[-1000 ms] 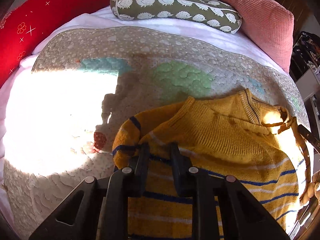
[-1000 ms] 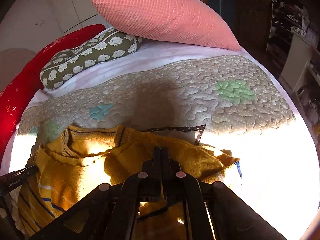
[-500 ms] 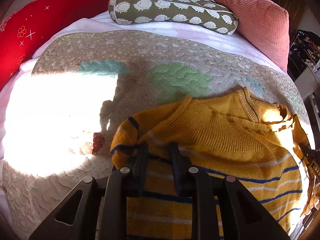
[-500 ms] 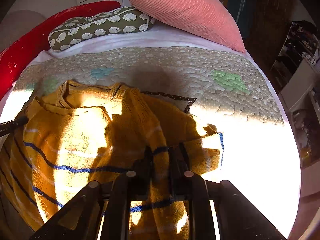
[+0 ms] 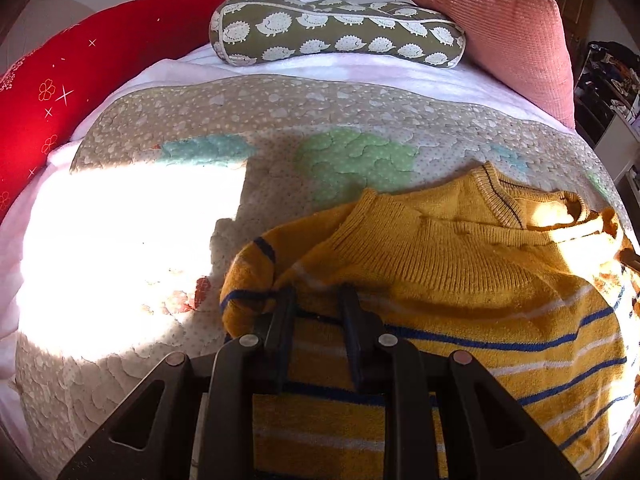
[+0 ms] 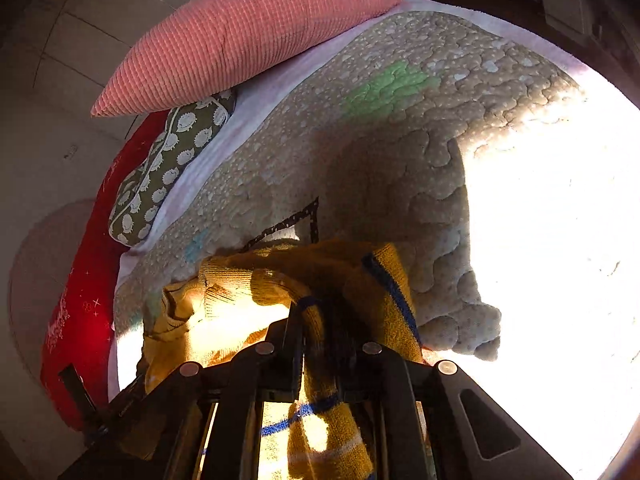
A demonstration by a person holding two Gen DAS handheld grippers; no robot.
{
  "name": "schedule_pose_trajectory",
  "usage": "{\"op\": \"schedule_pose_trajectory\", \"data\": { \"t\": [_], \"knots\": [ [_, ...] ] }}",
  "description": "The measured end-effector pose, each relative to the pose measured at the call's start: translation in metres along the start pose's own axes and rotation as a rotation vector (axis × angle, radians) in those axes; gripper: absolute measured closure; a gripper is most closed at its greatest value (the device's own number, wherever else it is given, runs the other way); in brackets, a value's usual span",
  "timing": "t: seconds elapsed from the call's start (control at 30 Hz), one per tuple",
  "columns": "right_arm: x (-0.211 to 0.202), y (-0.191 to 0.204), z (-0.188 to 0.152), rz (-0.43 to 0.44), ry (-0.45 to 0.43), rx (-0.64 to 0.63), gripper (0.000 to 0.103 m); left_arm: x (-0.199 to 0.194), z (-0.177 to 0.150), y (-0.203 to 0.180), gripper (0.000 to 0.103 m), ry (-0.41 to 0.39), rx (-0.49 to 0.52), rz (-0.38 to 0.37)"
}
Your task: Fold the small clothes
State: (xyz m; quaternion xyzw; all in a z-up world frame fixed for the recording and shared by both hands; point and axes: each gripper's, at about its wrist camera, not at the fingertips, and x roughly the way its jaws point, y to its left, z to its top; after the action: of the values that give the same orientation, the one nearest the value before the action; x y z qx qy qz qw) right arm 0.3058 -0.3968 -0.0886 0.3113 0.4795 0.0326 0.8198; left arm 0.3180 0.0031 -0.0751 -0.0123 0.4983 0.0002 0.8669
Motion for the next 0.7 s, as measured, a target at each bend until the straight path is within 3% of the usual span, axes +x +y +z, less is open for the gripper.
{"op": "schedule_pose_trajectory", "data": {
  "t": [0.07, 0.23, 0.3, 0.47, 0.57, 0.7],
  "knots": [
    [-0.018, 0.012, -0.007, -0.044, -0.059, -0.049, 0.070, 0.000, 0.000, 0.000, 0.081, -0.004, 0.001, 0.004],
    [-0.053, 0.031, -0.017, -0.160, -0.178, -0.163, 0.069, -0.001, -0.002, -0.001, 0.080, -0.013, 0.002, 0.009],
    [-0.063, 0.034, -0.024, -0.150, -0.198, -0.179, 0.068, -0.001, -0.002, -0.001, 0.080, -0.015, 0.001, 0.011],
    [-0.049, 0.039, -0.053, -0.009, -0.091, -0.187, 0.068, -0.001, -0.004, -0.004, 0.080, -0.029, 0.008, 0.025],
    [-0.022, 0.036, -0.072, -0.011, -0.019, -0.192, 0.068, -0.002, -0.003, -0.003, 0.080, -0.028, 0.006, 0.021],
    [-0.016, 0.030, -0.070, 0.018, -0.003, -0.183, 0.068, -0.016, 0.002, 0.009, 0.080, 0.016, -0.038, -0.048]
  ]
}}
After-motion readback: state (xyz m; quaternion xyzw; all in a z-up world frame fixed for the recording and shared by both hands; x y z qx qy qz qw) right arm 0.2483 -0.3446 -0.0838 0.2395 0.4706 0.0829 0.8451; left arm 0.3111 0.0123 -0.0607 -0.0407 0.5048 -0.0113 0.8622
